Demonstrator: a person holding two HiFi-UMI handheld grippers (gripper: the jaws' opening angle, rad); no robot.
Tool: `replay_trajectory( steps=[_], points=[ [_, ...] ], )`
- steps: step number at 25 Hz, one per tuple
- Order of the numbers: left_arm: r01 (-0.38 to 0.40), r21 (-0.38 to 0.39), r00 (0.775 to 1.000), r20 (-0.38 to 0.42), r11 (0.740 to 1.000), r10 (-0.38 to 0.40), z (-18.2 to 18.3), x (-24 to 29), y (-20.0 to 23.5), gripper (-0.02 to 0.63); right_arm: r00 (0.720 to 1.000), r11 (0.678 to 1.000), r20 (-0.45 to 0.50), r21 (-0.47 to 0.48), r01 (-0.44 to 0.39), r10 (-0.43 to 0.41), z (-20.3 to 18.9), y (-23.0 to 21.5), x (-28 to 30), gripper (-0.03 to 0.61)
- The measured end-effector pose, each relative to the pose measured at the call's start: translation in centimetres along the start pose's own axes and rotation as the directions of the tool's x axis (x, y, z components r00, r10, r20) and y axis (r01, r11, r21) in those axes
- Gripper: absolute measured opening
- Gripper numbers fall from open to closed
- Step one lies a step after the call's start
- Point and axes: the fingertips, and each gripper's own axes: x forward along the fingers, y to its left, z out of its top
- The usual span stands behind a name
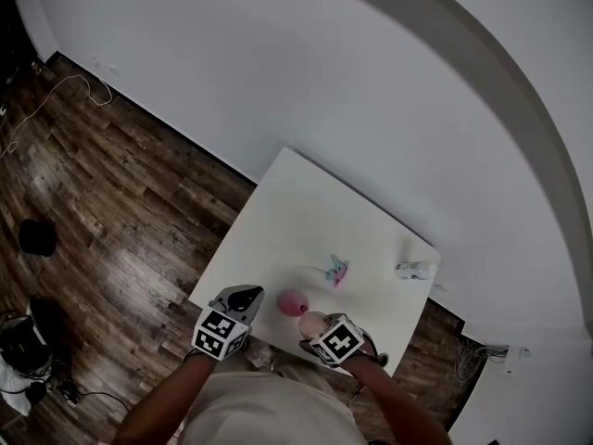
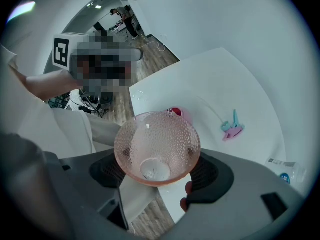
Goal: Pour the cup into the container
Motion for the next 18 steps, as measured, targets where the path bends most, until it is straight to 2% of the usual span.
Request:
replay_trajectory(
  steps=[18],
  points=[
    [0.015, -0.022, 1.000, 0.010, 1.000, -0.015, -0.40, 0.11, -0.11, 0.011, 0.998, 1.000, -0.057, -0.003, -0.006, 0.006, 0.07, -0.33, -0.31, 0.364]
  ],
)
